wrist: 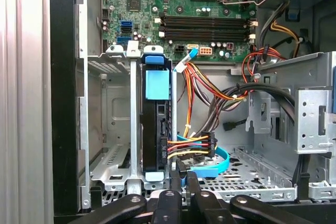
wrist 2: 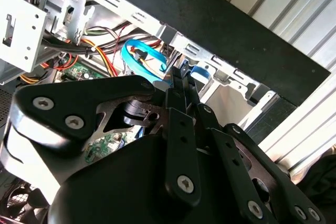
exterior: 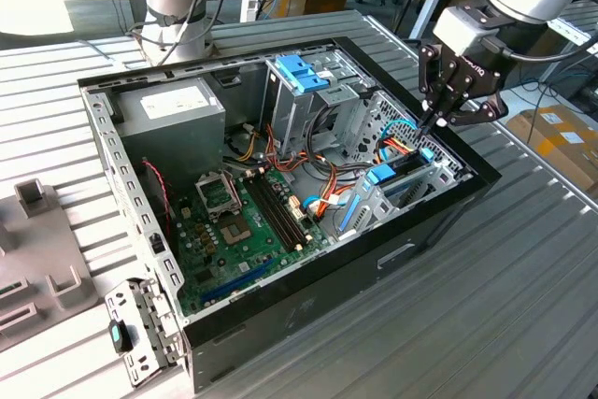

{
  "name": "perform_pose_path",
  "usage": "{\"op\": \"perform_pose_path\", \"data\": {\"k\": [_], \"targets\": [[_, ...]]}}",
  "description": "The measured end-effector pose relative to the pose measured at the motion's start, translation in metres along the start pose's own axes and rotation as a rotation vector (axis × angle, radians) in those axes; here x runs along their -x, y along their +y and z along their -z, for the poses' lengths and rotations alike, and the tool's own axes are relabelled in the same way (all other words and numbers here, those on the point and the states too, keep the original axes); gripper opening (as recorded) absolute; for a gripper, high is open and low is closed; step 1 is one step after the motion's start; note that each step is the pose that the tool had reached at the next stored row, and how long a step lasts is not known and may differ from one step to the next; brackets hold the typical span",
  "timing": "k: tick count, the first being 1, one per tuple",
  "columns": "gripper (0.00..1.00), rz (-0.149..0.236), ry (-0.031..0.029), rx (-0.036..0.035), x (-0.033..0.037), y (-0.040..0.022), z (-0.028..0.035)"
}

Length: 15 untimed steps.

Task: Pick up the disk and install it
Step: 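Insert the second disk wire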

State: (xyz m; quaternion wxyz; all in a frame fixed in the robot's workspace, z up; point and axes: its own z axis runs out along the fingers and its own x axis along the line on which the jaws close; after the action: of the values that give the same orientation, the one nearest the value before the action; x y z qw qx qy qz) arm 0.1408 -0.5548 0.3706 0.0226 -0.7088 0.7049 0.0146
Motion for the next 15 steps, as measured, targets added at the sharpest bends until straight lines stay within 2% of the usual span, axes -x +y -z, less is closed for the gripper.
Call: {"op": "perform_pose_path", "data": {"k": [2, 9, 15], "targets": [[0.16, 0.0, -0.0001, 0.0, -0.0003, 0.0055, -0.0001], [0.16, 0.0, -0.0001, 0.0, -0.0067, 0.0144, -0.0001], [0.16, 0.0, -0.0002, 0.0, -0.0087, 0.0228, -0.001]]}}
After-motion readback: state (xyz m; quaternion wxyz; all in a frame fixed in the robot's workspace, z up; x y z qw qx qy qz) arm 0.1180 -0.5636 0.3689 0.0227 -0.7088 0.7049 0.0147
